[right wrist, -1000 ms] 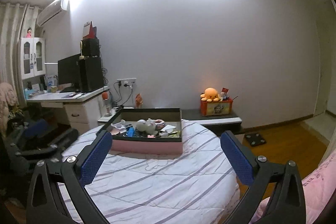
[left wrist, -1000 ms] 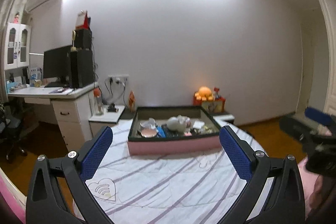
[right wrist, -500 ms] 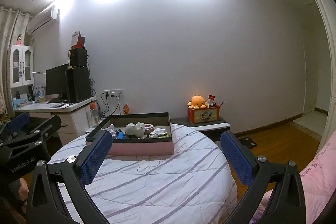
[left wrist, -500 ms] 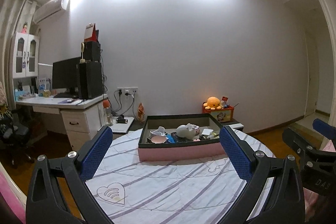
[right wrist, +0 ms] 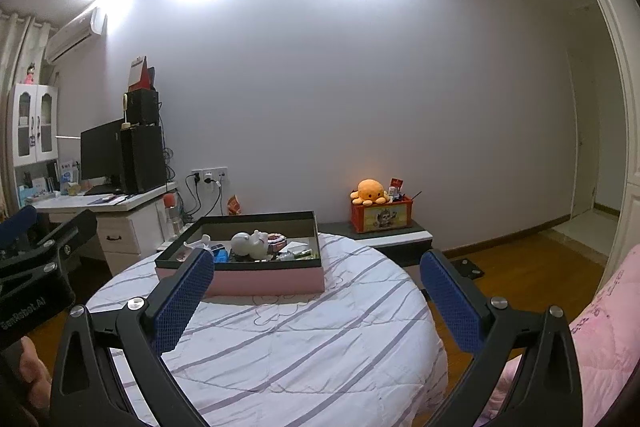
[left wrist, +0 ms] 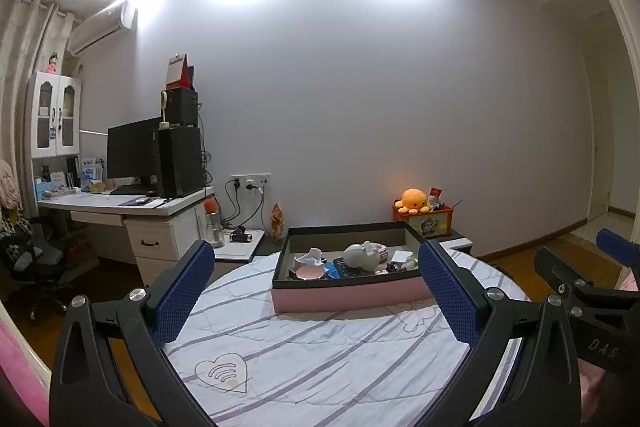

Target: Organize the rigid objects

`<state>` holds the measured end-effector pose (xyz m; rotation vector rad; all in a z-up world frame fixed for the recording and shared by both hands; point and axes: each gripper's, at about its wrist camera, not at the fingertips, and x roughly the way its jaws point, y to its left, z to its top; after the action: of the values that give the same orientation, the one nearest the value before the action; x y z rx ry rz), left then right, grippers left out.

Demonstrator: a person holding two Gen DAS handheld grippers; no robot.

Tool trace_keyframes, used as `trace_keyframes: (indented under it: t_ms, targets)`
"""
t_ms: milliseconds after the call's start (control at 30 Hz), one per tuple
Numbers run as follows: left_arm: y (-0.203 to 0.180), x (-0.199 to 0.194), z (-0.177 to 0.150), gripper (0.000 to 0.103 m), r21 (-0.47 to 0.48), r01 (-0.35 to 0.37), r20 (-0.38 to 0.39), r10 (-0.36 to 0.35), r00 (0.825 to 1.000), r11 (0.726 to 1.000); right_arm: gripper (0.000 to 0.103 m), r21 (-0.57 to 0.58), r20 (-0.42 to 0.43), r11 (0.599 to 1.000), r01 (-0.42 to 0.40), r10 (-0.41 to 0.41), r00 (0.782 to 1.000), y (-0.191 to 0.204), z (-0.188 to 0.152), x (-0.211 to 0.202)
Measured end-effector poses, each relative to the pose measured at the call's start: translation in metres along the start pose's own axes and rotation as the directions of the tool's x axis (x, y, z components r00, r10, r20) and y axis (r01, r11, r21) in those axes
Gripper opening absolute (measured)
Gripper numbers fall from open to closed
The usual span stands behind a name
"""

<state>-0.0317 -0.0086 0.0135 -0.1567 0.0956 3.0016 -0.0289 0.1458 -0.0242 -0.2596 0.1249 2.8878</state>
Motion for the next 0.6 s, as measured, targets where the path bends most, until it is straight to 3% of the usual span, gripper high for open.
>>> trace_keyframes:
  t_ms: [600]
  targets:
    - [-0.0051,0.0019,0.0,0.103,0.02,-0.007,-0.008,0.007,1.0,1.0,0.103,-0.017,-0.026,1.0,0.01,-0.01,1.0,0.0052,-0.0049,0.0063]
